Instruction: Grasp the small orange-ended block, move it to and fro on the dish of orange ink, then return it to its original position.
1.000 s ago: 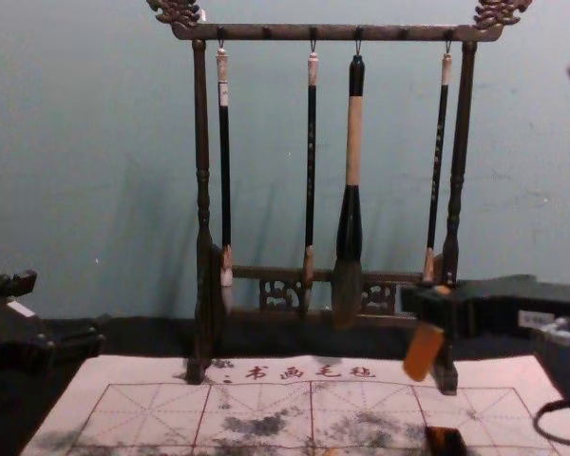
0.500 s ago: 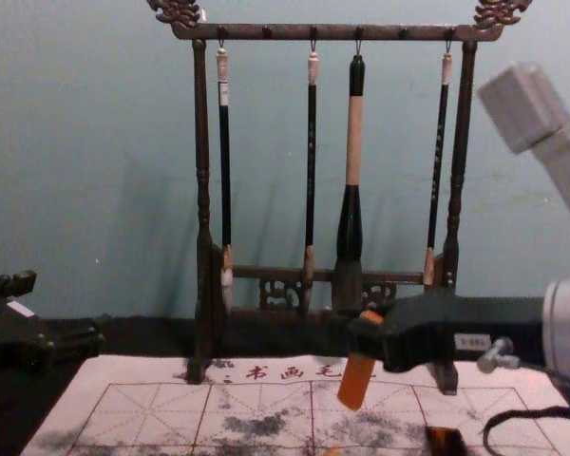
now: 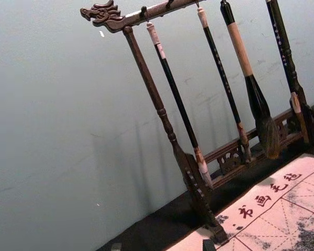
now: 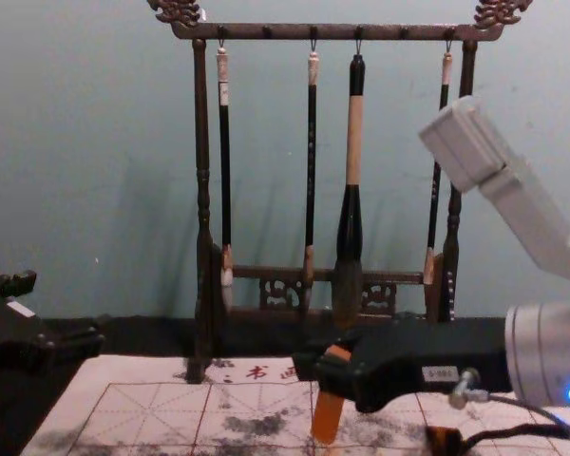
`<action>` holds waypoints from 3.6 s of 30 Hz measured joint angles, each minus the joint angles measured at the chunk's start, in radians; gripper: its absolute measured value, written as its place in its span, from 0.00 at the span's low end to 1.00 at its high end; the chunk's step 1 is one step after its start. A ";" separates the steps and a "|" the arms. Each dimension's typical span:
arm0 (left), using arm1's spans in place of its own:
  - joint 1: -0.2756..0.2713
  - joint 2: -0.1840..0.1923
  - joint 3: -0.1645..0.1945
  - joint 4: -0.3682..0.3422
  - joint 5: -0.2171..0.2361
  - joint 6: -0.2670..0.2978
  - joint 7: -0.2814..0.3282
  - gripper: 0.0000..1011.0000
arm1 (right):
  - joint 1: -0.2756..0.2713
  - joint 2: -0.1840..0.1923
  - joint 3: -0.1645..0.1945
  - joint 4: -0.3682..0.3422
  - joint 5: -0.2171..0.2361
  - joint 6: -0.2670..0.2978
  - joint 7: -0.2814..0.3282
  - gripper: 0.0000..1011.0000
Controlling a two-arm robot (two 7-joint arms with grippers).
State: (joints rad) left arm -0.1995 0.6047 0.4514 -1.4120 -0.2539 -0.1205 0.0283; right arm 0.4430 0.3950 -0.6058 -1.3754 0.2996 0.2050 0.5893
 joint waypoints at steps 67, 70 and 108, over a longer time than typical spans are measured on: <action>0.000 0.000 0.000 0.000 0.000 0.000 0.000 0.99 | 0.019 -0.010 -0.066 0.038 -0.086 -0.013 0.028 0.11; 0.000 0.000 0.000 0.000 0.000 0.000 0.000 0.99 | 0.018 -0.007 -0.065 0.033 -0.085 -0.013 0.029 0.11; 0.000 0.000 0.000 0.000 0.000 0.000 0.000 0.99 | -0.005 0.043 -0.073 -0.015 -0.064 -0.019 0.066 0.11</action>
State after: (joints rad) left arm -0.1995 0.6047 0.4514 -1.4120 -0.2539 -0.1205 0.0283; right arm 0.4383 0.4379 -0.6791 -1.3904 0.2355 0.1860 0.6551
